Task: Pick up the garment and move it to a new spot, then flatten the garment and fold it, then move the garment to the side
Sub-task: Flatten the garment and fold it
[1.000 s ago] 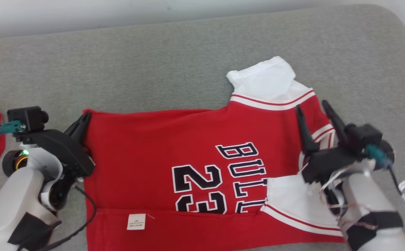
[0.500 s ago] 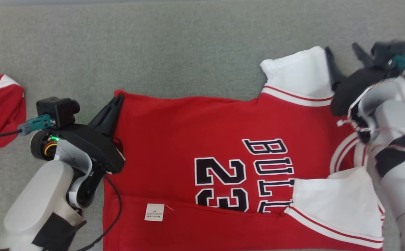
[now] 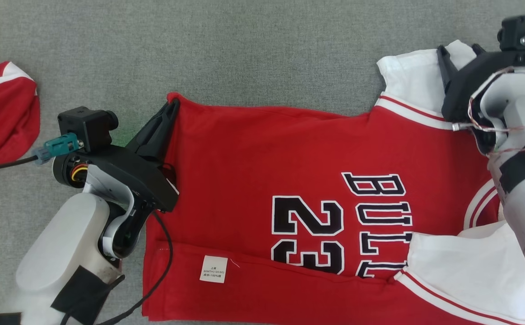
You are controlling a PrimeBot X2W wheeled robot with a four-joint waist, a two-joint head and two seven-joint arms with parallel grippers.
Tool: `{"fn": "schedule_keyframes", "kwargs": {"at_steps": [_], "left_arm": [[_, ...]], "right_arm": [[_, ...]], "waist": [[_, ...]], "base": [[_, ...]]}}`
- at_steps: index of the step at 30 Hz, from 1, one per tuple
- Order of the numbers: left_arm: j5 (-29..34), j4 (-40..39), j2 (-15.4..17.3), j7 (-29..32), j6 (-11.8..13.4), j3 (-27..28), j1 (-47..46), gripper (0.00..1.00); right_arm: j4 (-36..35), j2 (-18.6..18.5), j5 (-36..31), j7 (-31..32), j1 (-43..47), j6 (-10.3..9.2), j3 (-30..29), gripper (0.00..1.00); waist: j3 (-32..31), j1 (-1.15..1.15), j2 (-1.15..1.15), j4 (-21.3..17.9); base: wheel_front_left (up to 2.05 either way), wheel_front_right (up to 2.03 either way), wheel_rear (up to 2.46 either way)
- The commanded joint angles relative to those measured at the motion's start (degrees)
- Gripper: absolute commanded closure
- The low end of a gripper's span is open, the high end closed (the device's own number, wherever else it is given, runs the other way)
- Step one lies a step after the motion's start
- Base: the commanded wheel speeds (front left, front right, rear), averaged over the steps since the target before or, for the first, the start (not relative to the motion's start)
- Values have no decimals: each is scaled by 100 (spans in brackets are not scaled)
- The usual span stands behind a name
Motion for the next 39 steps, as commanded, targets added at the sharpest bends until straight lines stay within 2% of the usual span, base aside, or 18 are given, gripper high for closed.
{"fn": "schedule_keyframes", "kwargs": {"at_steps": [1, 7, 14, 23, 27, 31, 36, 39], "left_arm": [[34, -39, -8, -32, 22, 7, -56, 100], [-27, 5, 52, -102, 13, 60, 9, 100], [-144, 236, 38, -284, -3, 147, 136, 100], [30, 262, -31, -569, 38, -32, 469, 100], [147, 197, -65, -760, 126, -156, 776, 100], [167, 182, -98, -931, 180, -199, 1085, 100], [42, 228, -157, -1102, 229, -136, 1438, 100], [-23, 312, -197, -1194, 227, -52, 1602, 100]], "right_arm": [[40, 100, 74, -2, -73, -12, 51, 100], [35, 62, 134, -252, -277, -12, 163, 100], [47, -57, 68, -1133, -307, -12, 234, 100], [-173, 63, 338, -1939, 344, -12, 427, 100], [-708, -21, 615, -2057, 944, -12, 548, 100], [-1570, -195, 894, -2074, 1675, -12, 599, 100], [-2700, -362, 1121, -2074, 2779, -12, 244, 100], [-3284, -334, 1272, -2069, 3486, -12, -48, 100]], "waist": [[32, -1, 0, -2], [-25, -1, 0, -73], [-274, -1, 0, -184], [-791, -1, 0, -307], [-1019, -1, 0, -353], [-1211, -1, 0, -403], [-1418, -1, 0, -405], [-1533, -1, 0, -384]], "base": [[0, 0, 0], [0, 0, 0], [0, 0, 0], [0, 0, 0], [0, 0, 0], [0, 0, 0], [0, 0, 0], [0, 0, 0]]}}
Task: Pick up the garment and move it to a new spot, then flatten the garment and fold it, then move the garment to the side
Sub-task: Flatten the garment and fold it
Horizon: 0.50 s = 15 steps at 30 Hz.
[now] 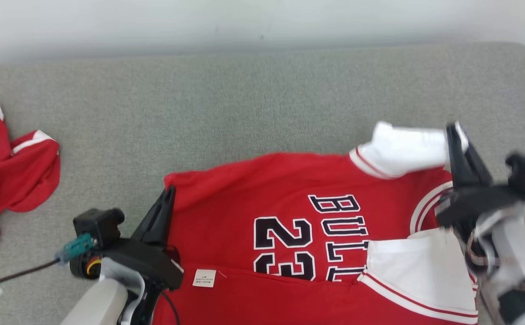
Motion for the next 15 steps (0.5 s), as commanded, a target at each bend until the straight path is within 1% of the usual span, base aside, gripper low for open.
{"fn": "schedule_keyframes", "kwargs": {"at_steps": [1, 6, 7, 8, 15], "left_arm": [[-35, 86, -27, -73, -20, 45, 156, 100], [-109, 267, -97, -162, -57, 123, 375, 100], [-147, 330, -122, -202, -67, 202, 476, 100], [-147, 330, -122, -202, -67, 202, 476, 100], [-65, 348, -299, -258, -95, 407, 921, 100]], "right_arm": [[-322, 32, 108, -6, 502, -12, -160, 100], [-899, 175, 309, -6, 1504, -12, -451, 100], [-1071, 231, 363, -6, 1839, -12, -560, 100], [-1071, 231, 363, -6, 1839, -12, -560, 100], [-1486, 388, 357, -7, 2728, -12, -933, 100]], "waist": [[-165, 1, 0, 17], [-303, 1, 0, 31], [-329, 1, 0, 24], [-329, 1, 0, 24], [-385, 1, 0, 43]], "base": [[0, 0, 0], [0, 0, 0], [0, 0, 0], [0, 0, 0], [0, 0, 0]]}}
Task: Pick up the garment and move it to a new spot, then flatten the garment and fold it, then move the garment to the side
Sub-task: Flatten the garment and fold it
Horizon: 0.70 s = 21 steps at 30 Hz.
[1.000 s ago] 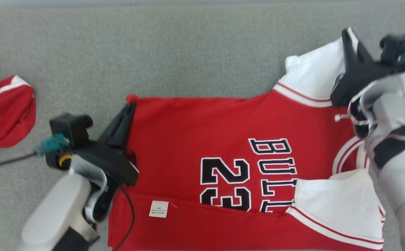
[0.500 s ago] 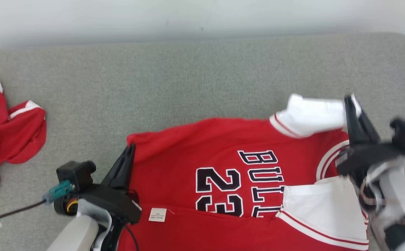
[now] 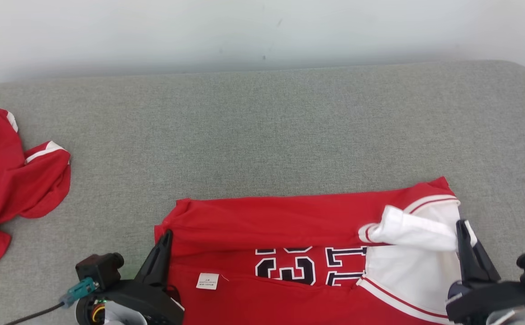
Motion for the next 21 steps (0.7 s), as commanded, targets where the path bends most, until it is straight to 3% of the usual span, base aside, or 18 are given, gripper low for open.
{"fn": "schedule_keyframes", "kwargs": {"at_steps": [1, 8, 17, 18, 19, 20, 21], "left_arm": [[84, -43, -21, -36, -6, 57, 114, 100], [341, -192, -248, -31, -29, 498, 531, 100], [580, -41, -499, -32, -110, 667, 798, 100], [626, -21, -503, -32, -104, 683, 805, 100], [664, -17, -510, -33, -86, 702, 799, 69], [721, -20, -524, -33, -77, 728, 801, 0], [796, -25, -528, -33, -65, 758, 808, 0]], "right_arm": [[-77, 42, -33, -5, 158, -12, -44, 100], [-157, 178, -202, -5, 625, -12, -172, 100], [163, 299, -348, -5, 727, -12, -224, 100], [216, 295, -376, -5, 709, -12, -198, 65], [256, 293, -381, -5, 684, -12, -188, 29], [283, 297, -377, -5, 658, -12, -179, 0], [299, 306, -358, -5, 640, -12, -183, 0]], "waist": [[-14, 1, 0, 21], [-47, 1, 0, 37], [-130, 1, 0, 51], [-136, 1, 0, 52], [-142, 1, 0, 57], [-146, 1, 0, 63], [-152, 1, 0, 69]], "base": [[0, 0, 0], [0, 0, 0], [0, 0, 0], [0, 0, 0], [0, 0, 0], [0, 0, 0], [0, 0, 0]]}}
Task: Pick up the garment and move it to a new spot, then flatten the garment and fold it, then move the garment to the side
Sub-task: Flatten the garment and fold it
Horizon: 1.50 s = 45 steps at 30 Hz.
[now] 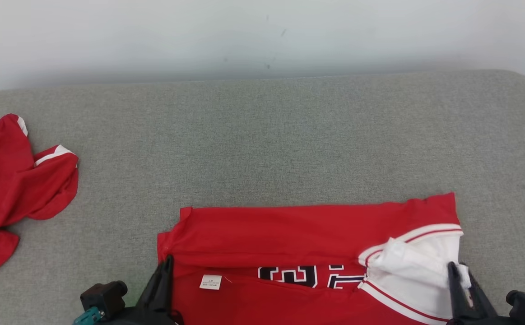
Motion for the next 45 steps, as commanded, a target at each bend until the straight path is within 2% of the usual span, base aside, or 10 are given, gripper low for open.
{"fn": "schedule_keyframes", "kwargs": {"at_steps": [1, 8, 15, 22, 30, 31, 32, 33, 40, 45], "left_arm": [[142, -25, -4, -16, 30, 75, 72, 0], [1286, -759, -117, -17, 221, 825, 325, 0], [2462, -1527, -443, -17, 185, 1613, 888, 0], [2835, -1583, -645, -16, 130, 1856, 1148, 0], [3087, -1586, -692, -17, 78, 1961, 1267, 0], [3072, -1580, -692, -17, 81, 1947, 1290, 0], [3046, -1573, -693, -16, 91, 1933, 1306, 0], [3036, -1570, -692, -17, 100, 1922, 1311, 0], [2998, -1540, -693, -17, 143, 1869, 1409, 0], [3029, -1523, -693, -17, 121, 1810, 1377, 0]], "right_arm": [[14, 25, 29, -5, -56, -12, -19, 0], [33, -127, -89, -5, -205, -12, -82, 0], [555, -384, -363, 242, -589, -12, 188, 0], [1134, -491, -503, 648, -846, -12, 349, 0], [1614, -454, -338, 1027, -932, -12, 476, 0], [1645, -448, -294, 1082, -939, -12, 525, 22], [1667, -451, -256, 1143, -946, -11, 588, 56], [1659, -450, -225, 1138, -967, -11, 630, 100], [1796, -713, -31, 1145, -1108, -13, 609, 100], [2132, -1163, -59, 1044, -1165, -15, 267, 100]], "waist": [[-11, 0, 0, 11], [-101, 0, 0, 53], [-224, 0, 0, 111], [-296, 0, 0, 250], [-333, 0, 0, 376], [-343, 0, 0, 383], [-354, 0, 0, 389], [-368, 0, 0, 392], [-482, 0, 0, 344], [-527, 0, 0, 347]], "base": [[0, 0, 0], [0, 0, 0], [0, 0, 0], [0, 0, 0], [0, 0, 0], [0, 0, 0], [0, 0, 0], [0, 0, 0], [0, 0, 0], [0, 0, 0]]}}
